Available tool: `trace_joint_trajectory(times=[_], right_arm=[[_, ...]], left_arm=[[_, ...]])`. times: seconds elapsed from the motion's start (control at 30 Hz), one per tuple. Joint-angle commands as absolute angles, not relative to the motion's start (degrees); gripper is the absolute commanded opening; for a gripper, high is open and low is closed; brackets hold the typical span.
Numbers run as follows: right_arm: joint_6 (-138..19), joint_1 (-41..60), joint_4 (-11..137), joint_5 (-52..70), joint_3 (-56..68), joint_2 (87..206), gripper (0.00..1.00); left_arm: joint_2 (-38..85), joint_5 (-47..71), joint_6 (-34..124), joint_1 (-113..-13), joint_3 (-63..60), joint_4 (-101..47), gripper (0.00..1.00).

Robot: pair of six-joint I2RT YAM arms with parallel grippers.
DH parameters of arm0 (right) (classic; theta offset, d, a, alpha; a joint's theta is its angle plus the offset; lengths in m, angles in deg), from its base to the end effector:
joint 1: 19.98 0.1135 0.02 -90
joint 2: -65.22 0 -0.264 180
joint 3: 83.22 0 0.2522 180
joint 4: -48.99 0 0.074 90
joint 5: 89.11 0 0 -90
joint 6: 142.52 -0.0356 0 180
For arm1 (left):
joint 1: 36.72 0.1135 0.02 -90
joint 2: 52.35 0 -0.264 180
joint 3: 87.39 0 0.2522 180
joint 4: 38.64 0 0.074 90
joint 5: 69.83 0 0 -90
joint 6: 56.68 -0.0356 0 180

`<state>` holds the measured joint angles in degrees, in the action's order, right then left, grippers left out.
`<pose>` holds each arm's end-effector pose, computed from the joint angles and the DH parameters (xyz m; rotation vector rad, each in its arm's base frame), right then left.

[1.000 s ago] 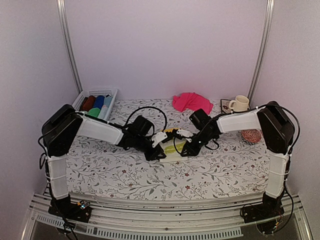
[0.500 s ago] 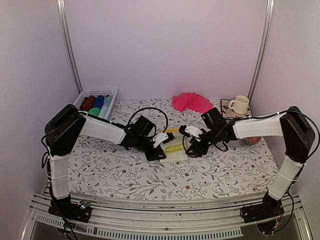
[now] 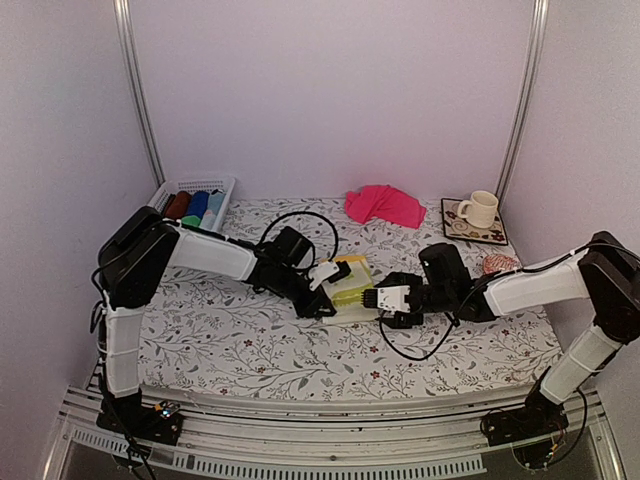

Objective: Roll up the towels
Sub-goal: Roll the towel at the center of the board.

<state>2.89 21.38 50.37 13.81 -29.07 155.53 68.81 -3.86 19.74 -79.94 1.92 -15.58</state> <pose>0.2283 0.2116 0.1625 -1.7307 1.3728 0.1150 0.3049 -0.3064 0.1192 1.3691 2.1700 -0.7337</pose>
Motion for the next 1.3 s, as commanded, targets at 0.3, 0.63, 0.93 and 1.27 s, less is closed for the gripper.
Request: trace_joint_trajectory(times=[0.3,0.63,0.93,1.27], right_arm=[[12.4,25.3,41.2,5.8,-29.8,165.5,0.68],[11.7,27.7,39.9,-1.9,-25.9,172.9,0.53],[10.6,28.2,38.7,-3.8,-26.1,174.2,0.27],[3.1,28.2,56.4,4.8,-19.3,173.0,0.04]], left_arm=[[73.1,-8.2,21.0,-78.0,5.9,-7.7,0.28],[74.6,-10.2,22.1,-76.9,6.8,-6.2,0.28],[74.2,-11.6,22.2,-76.0,6.3,-6.8,0.28],[66.1,-7.3,19.2,-75.7,-0.1,-12.1,0.36]])
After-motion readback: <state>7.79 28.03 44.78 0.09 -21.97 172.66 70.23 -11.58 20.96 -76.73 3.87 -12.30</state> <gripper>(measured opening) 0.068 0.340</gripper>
